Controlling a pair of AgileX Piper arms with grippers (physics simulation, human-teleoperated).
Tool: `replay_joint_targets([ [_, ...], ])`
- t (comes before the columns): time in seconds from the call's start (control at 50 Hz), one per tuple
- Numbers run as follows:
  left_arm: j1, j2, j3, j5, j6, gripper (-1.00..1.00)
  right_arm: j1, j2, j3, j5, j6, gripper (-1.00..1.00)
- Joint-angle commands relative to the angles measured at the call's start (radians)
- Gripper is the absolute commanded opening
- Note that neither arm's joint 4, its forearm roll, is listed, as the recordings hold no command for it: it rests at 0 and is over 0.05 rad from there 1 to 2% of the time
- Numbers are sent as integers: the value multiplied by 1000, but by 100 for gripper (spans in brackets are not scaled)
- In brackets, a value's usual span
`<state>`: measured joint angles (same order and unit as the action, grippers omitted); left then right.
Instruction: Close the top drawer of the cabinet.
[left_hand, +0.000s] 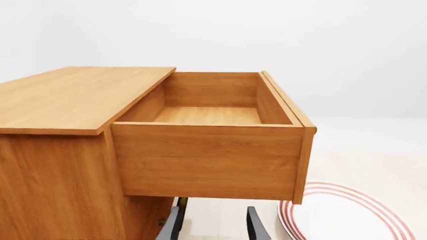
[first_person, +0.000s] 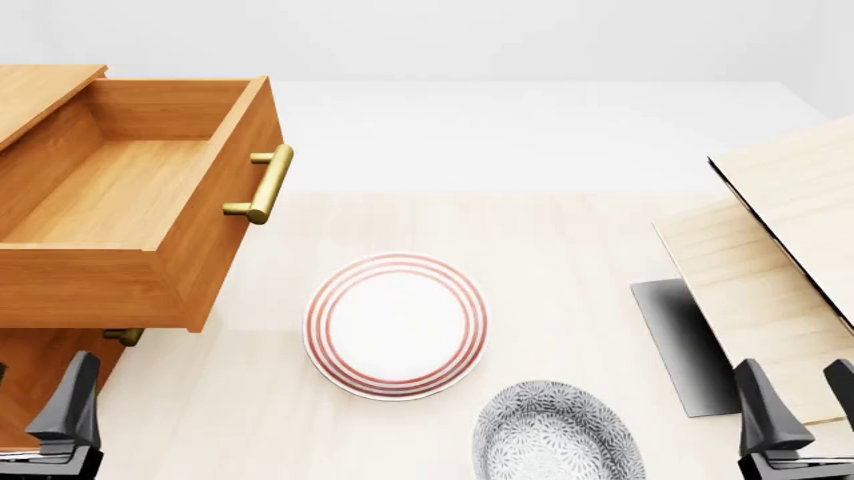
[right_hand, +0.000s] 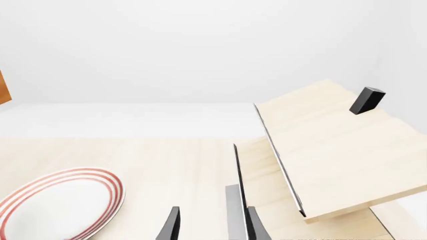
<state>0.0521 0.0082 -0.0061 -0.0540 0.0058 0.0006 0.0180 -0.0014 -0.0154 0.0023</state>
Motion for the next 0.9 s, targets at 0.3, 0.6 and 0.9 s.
replay_joint_targets([
  [0.3, -2, -7, 5, 32, 22, 100, -2, -10, -3, 15, 8, 100],
  [0.6, -26, -8, 2, 48, 71, 100, -2, -14, -3, 19, 7, 100],
  [0.9, -158, -4, -124, 175, 11, 100, -2, -13, -2, 19, 9, 100],
])
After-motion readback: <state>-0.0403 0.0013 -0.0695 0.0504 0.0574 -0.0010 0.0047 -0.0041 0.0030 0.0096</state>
